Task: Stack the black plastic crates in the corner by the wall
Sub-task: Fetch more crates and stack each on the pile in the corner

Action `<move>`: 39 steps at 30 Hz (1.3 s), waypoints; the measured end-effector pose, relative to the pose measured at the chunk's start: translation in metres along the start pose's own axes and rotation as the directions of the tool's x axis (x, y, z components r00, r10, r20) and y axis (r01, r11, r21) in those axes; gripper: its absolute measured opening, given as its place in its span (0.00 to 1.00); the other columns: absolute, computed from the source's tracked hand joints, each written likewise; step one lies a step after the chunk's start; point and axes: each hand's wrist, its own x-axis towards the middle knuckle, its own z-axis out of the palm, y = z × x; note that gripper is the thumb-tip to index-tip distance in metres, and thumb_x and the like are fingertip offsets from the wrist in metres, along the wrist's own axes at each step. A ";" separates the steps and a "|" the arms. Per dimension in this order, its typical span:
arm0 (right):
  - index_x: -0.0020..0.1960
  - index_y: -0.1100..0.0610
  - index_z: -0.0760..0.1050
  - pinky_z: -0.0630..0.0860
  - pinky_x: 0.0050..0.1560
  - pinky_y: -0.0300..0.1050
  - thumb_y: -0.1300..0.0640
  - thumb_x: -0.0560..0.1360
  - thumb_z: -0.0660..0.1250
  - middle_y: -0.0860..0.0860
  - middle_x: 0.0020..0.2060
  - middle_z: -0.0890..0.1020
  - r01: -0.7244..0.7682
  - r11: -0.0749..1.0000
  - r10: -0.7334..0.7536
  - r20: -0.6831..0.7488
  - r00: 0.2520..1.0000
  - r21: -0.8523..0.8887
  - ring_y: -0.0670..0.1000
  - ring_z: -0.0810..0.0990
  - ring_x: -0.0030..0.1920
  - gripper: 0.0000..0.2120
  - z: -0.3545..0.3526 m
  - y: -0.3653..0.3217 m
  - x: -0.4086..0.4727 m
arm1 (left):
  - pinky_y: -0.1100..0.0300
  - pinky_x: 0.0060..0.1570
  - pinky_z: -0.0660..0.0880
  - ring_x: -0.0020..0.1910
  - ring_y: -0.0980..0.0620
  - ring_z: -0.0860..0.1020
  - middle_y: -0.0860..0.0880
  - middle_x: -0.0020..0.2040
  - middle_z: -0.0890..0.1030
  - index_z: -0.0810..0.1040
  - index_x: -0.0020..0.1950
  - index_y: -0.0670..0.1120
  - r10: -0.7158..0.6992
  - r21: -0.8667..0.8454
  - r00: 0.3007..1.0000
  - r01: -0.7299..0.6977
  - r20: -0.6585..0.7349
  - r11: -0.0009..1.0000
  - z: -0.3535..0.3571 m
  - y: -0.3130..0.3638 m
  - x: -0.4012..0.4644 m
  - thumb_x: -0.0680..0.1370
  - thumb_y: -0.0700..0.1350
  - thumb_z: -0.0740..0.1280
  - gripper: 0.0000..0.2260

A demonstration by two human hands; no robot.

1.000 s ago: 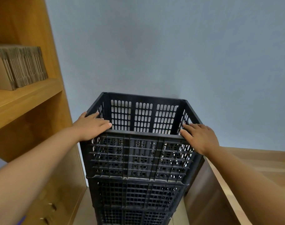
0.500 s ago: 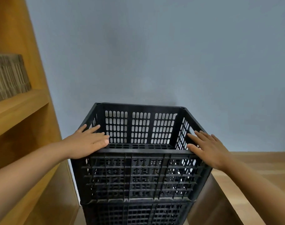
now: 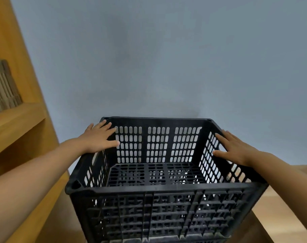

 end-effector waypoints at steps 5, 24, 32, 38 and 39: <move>0.77 0.49 0.40 0.50 0.76 0.53 0.33 0.73 0.54 0.46 0.77 0.37 0.058 0.998 -0.058 -0.002 0.998 0.013 0.50 0.40 0.77 0.41 -0.001 0.004 0.007 | 0.46 0.74 0.41 0.77 0.51 0.40 0.50 0.79 0.45 0.47 0.78 0.52 0.007 0.069 1.000 -0.007 0.001 0.998 0.001 0.000 0.008 0.75 0.69 0.50 0.37; 0.76 0.49 0.34 0.42 0.76 0.50 0.34 0.73 0.57 0.53 0.77 0.41 0.211 0.967 -0.217 -0.036 0.975 -0.141 0.51 0.40 0.77 0.44 -0.014 0.006 0.139 | 0.36 0.72 0.40 0.77 0.44 0.39 0.46 0.78 0.36 0.34 0.76 0.50 0.152 0.134 0.988 -0.146 -0.035 0.980 -0.006 0.104 0.129 0.73 0.67 0.58 0.45; 0.75 0.47 0.33 0.42 0.76 0.51 0.31 0.71 0.56 0.52 0.77 0.41 0.231 0.956 -0.241 -0.036 0.970 -0.181 0.51 0.40 0.77 0.46 -0.009 0.012 0.152 | 0.35 0.71 0.41 0.76 0.40 0.39 0.44 0.77 0.35 0.27 0.73 0.50 0.125 0.243 0.991 -0.110 -0.046 0.964 0.005 0.111 0.151 0.72 0.68 0.59 0.48; 0.76 0.47 0.33 0.43 0.76 0.52 0.32 0.71 0.58 0.53 0.78 0.43 0.222 0.956 -0.235 -0.046 0.971 -0.190 0.52 0.41 0.77 0.47 -0.009 0.008 0.144 | 0.34 0.71 0.40 0.76 0.40 0.39 0.43 0.77 0.35 0.27 0.74 0.50 0.119 0.236 0.992 -0.103 -0.053 0.966 0.005 0.112 0.145 0.72 0.68 0.59 0.48; 0.76 0.48 0.33 0.43 0.76 0.52 0.33 0.71 0.59 0.53 0.78 0.43 0.214 0.958 -0.225 -0.036 0.974 -0.190 0.52 0.41 0.77 0.47 -0.010 0.007 0.141 | 0.34 0.71 0.40 0.76 0.40 0.39 0.43 0.78 0.36 0.28 0.74 0.50 0.125 0.233 0.991 -0.111 -0.050 0.966 0.005 0.111 0.143 0.72 0.67 0.59 0.48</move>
